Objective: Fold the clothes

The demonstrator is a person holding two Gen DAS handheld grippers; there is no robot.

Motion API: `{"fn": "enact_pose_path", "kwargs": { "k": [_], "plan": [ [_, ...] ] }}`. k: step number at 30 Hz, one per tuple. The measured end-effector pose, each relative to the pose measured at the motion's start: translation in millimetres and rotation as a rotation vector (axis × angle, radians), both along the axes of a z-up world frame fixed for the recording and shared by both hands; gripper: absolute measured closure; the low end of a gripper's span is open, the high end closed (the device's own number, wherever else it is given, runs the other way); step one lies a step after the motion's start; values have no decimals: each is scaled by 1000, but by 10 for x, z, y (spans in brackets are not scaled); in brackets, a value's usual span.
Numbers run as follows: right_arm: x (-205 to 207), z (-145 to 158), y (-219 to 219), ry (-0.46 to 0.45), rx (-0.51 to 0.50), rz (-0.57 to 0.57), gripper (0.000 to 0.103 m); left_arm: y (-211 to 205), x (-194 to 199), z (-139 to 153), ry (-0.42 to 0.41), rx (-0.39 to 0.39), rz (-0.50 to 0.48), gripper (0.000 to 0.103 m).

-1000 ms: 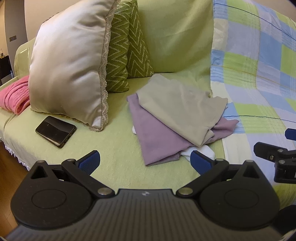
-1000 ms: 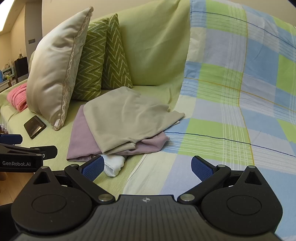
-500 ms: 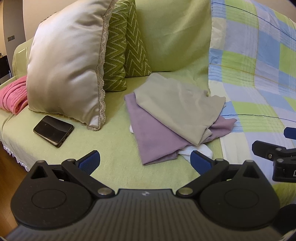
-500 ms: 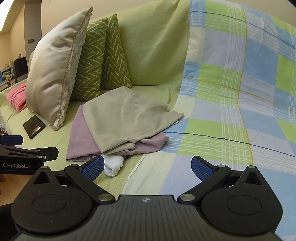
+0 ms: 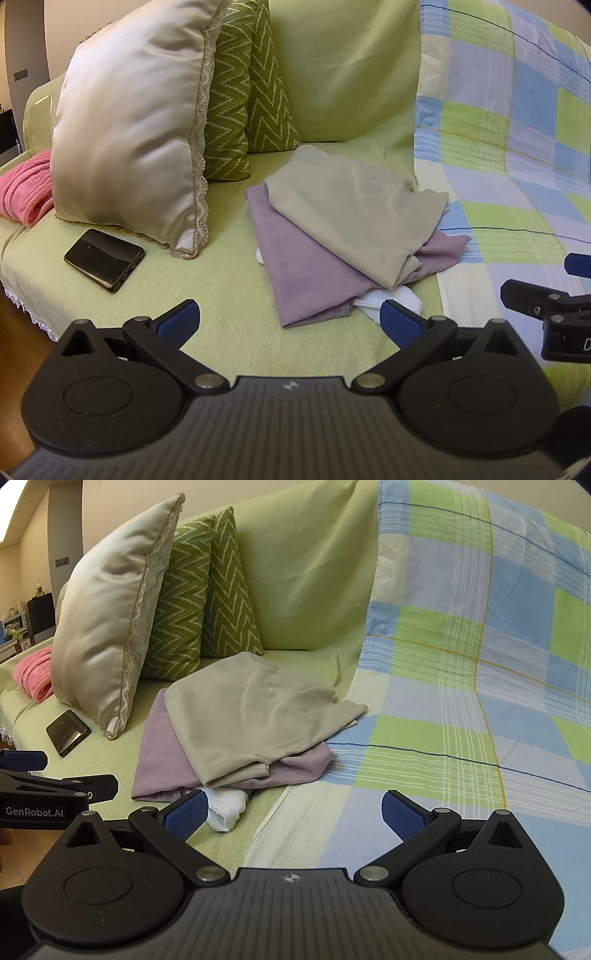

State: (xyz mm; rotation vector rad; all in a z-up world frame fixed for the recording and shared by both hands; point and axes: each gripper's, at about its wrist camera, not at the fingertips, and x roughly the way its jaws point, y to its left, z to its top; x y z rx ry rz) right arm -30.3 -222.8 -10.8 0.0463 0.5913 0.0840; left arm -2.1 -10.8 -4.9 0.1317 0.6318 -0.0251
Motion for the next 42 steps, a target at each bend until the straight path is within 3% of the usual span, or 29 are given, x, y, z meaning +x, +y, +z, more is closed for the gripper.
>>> {"fn": "enact_pose_path", "kwargs": {
  "k": [42],
  "plan": [
    [10,-14,4,12,-5,2,0,-51,20,-13,9,7,-39,1]
  ]
}}
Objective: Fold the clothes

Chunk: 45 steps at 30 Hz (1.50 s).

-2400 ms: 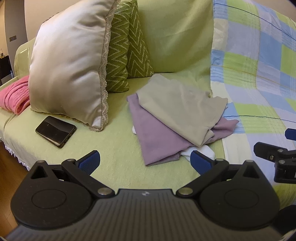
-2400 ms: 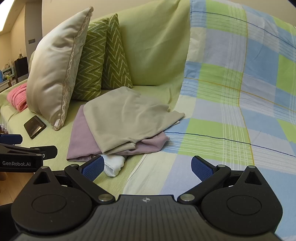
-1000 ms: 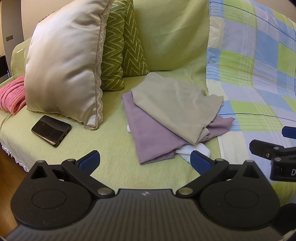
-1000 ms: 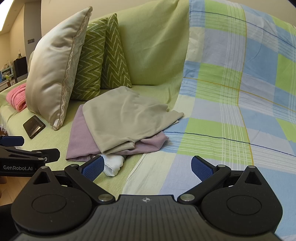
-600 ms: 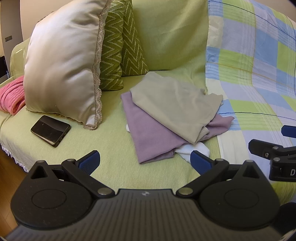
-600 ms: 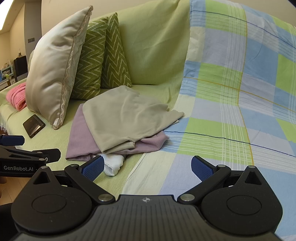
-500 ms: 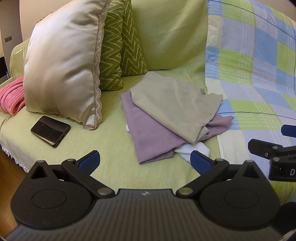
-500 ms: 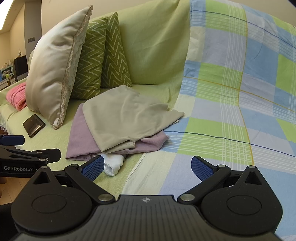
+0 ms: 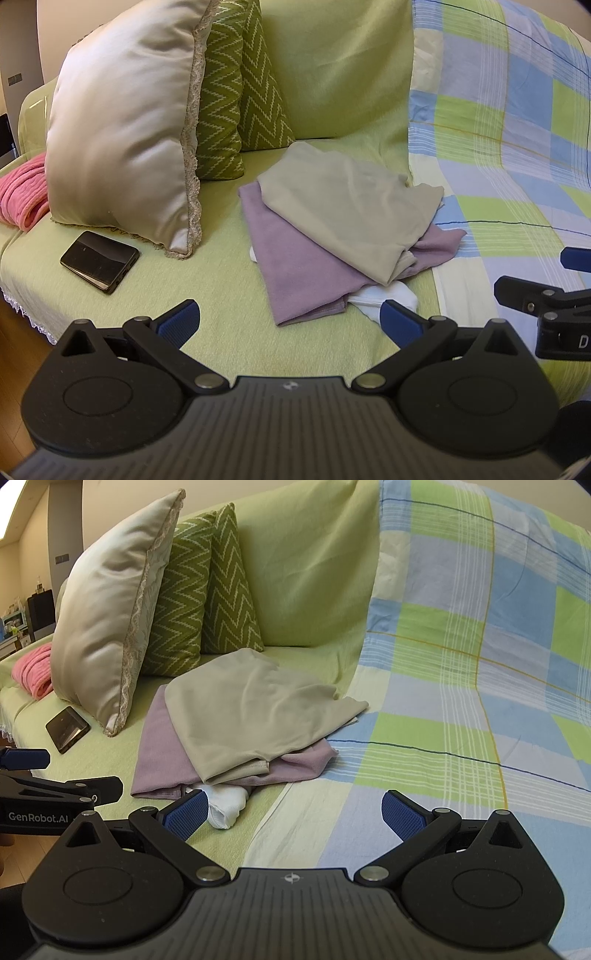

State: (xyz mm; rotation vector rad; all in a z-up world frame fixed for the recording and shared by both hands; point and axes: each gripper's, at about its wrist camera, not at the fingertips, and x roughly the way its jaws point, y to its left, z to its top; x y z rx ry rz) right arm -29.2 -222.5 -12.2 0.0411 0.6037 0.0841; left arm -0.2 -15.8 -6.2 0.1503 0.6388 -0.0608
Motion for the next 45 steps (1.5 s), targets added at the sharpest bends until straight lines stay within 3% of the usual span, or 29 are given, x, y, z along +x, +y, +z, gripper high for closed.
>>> {"fn": "enact_pose_path", "kwargs": {
  "k": [18,24,29,33,35,40,42,45],
  "plan": [
    [-2,7,-2,-2,-16,-18,0,-13,16,-11,9,-22,-52,1],
    [91,31,-46,6,-1,26,0,77,75,53,10,-75,-97,1],
    [293,83,83,-37,-117,172,3,154,304,66,-39,71,-193,1],
    [483,18,354,-51,-282,379,25,165,518,-30,-81,225,-338,1],
    [572,-86,507,-43,-360,466,31,156,622,-106,-111,288,-424,2],
    [770,-365,807,-36,-511,618,47,66,797,-370,-154,443,-685,27],
    [851,-441,867,-39,-543,642,51,22,849,-490,-170,502,-764,30],
    [973,-509,888,-31,-567,654,68,-9,911,-614,-215,570,-828,30]
  ]
}}
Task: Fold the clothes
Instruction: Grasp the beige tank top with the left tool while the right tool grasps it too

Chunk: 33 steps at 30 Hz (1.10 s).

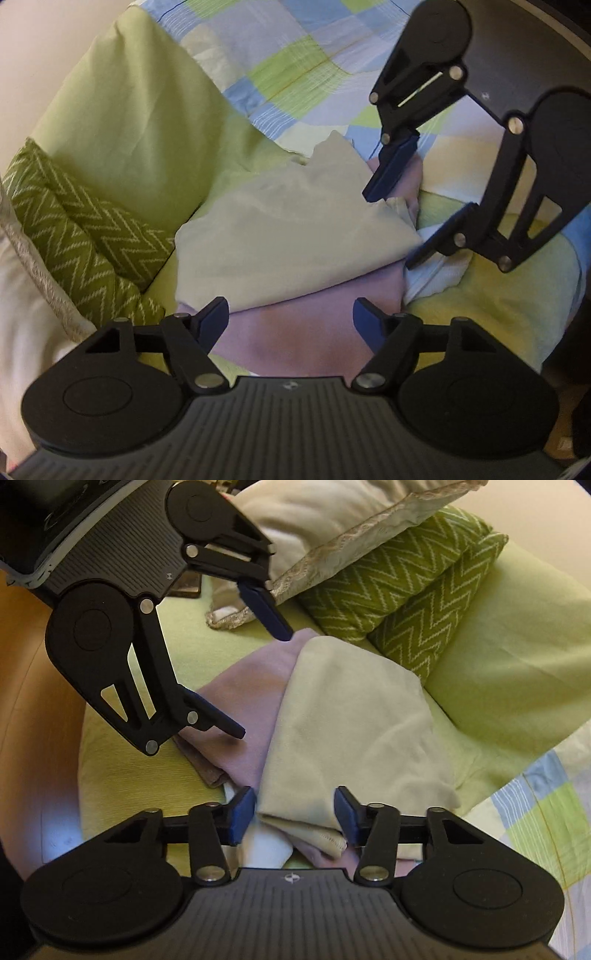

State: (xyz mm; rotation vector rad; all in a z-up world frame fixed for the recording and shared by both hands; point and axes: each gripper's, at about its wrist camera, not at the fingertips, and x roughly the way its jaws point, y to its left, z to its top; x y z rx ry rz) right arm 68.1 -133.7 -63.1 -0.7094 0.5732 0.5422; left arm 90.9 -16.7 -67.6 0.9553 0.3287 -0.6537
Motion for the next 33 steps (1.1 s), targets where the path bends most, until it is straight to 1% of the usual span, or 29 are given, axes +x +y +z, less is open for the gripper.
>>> {"fn": "enact_pose_path", "kwargs": {
  "k": [2,3,6,8,9,11,13,15,16,18,21,23,27,31,33],
  "plan": [
    [39,-6,-23,-7,6,-1,84,2,26,-47,-40,21,-38,30],
    [48,15,-47,-16,23,-9,98,3,34,-62,-59,29,-51,30],
    [19,138,-124,-62,81,-23,98,-32,109,-76,-96,52,-71,25],
    [-17,238,-173,-95,115,-29,98,-70,159,-77,-108,64,-79,26],
    [-49,302,-192,-113,122,-28,98,-91,186,-71,-114,67,-79,29],
    [-108,433,-237,-146,136,-29,98,-154,245,-23,-119,70,-72,47],
    [-134,576,-299,-171,146,-44,99,-222,303,54,-139,81,-47,80],
    [-140,729,-372,-205,154,-61,100,-270,336,219,-162,58,-21,93],
    [-153,815,-416,-222,164,-72,100,-294,337,345,-168,32,-14,95],
    [-208,1019,-526,-262,193,-94,100,-350,320,627,-184,-22,-14,97],
    [-340,1350,-699,-327,234,-126,100,-472,183,1029,-257,-56,-51,98],
    [-492,1608,-838,-370,267,-148,100,-569,54,1319,-299,-89,-84,98],
    [-942,2145,-1181,-442,360,-208,100,-726,-333,1842,-344,-174,-168,98],
    [-1532,2555,-1439,-518,375,-258,100,-914,-894,2246,-332,-259,-274,98],
    [-1834,2690,-1536,-541,370,-285,100,-999,-1146,2387,-284,-294,-330,98]
  ]
}}
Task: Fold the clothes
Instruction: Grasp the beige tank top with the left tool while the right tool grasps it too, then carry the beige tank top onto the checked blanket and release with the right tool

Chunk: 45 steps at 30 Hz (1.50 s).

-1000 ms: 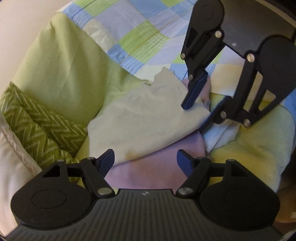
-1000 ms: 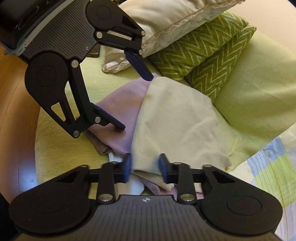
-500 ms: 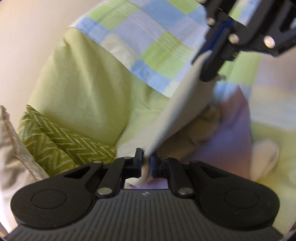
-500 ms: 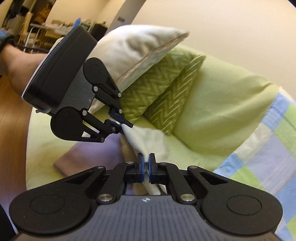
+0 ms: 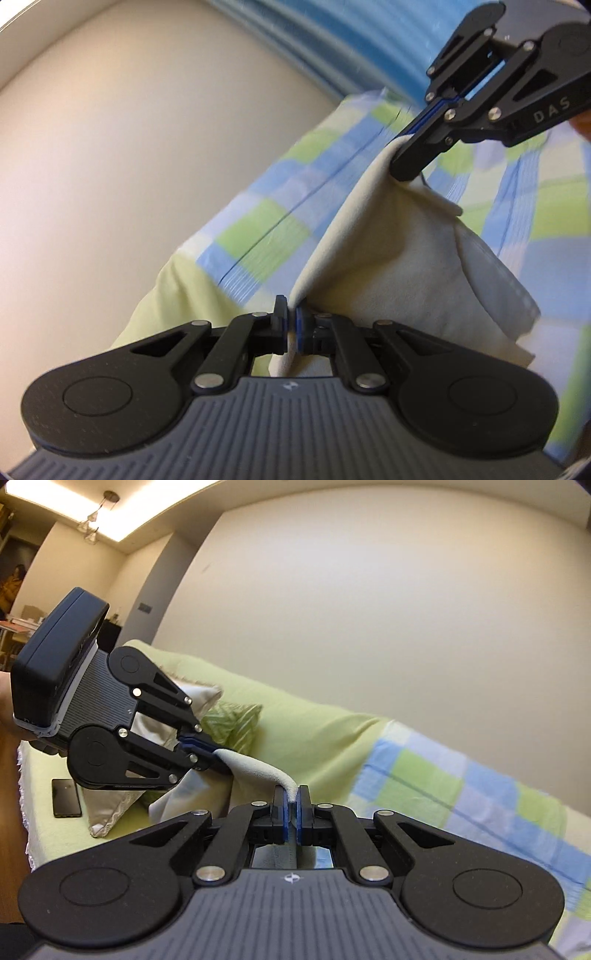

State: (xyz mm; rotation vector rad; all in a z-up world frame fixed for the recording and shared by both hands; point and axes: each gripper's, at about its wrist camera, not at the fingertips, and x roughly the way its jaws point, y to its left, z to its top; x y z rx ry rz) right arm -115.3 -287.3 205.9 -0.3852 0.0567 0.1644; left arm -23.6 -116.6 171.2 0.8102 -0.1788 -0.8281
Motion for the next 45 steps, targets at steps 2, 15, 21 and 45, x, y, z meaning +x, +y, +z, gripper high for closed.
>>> {"fn": "enact_pose_path", "kwargs": {
  "k": [2,15,21,45],
  "plan": [
    [-316,104,-96,-8,2,-34,100,-80,-235,90,52,-12,-71,98],
    [-238,-355,-1441,220,96,-396,100,-1760,116,-780,381,96,-328,94],
    [363,-1353,-2555,425,125,-654,85,-2600,860,-1889,511,184,-206,88],
    [-928,-2205,-1889,666,-100,-380,53,-1891,-1002,-3007,-125,652,-688,96]
  ]
}}
